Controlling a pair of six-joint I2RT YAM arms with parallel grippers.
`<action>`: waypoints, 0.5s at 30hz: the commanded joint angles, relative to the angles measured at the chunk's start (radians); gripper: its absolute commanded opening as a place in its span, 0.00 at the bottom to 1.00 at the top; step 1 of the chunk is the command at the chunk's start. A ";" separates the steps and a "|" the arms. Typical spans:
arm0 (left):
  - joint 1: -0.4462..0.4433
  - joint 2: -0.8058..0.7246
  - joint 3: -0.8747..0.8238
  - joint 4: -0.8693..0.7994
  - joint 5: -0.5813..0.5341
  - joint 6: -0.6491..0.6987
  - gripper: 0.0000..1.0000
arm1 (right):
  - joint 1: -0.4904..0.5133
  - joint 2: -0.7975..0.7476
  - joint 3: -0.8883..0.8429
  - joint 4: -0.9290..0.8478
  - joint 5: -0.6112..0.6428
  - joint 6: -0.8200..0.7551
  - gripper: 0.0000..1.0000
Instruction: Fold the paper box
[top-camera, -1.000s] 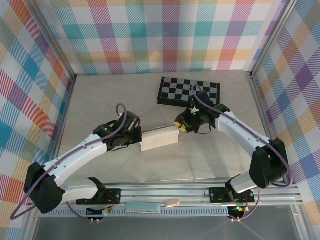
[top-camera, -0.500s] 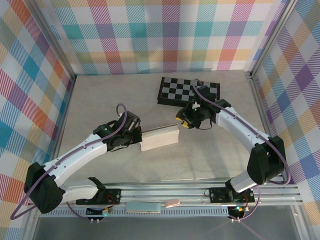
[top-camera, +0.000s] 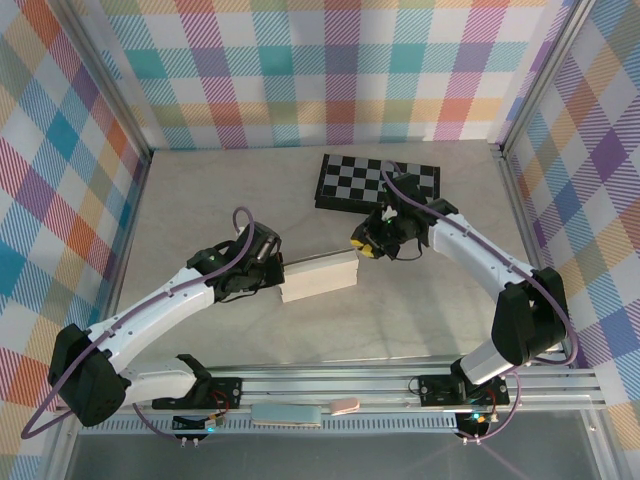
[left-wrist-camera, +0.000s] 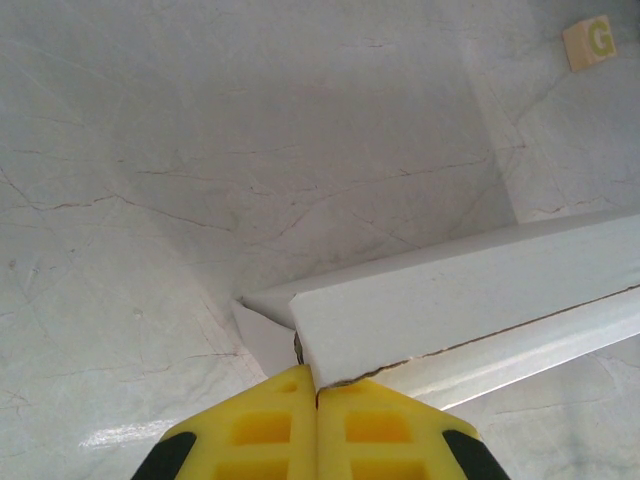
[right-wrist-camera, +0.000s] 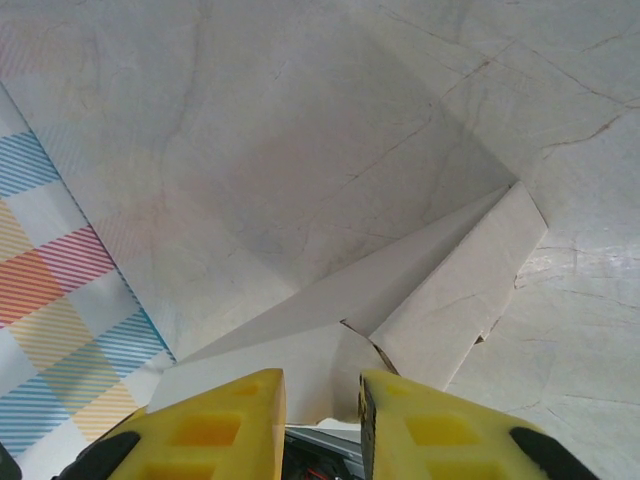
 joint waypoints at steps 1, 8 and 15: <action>-0.014 0.036 -0.018 -0.086 0.020 0.016 0.02 | 0.010 -0.004 -0.024 -0.016 -0.021 -0.012 0.26; -0.014 0.036 -0.018 -0.086 0.019 0.016 0.02 | 0.016 -0.002 -0.020 -0.030 -0.014 -0.017 0.21; -0.014 0.030 -0.033 -0.077 0.019 0.002 0.02 | 0.032 -0.016 -0.048 -0.064 0.017 -0.044 0.15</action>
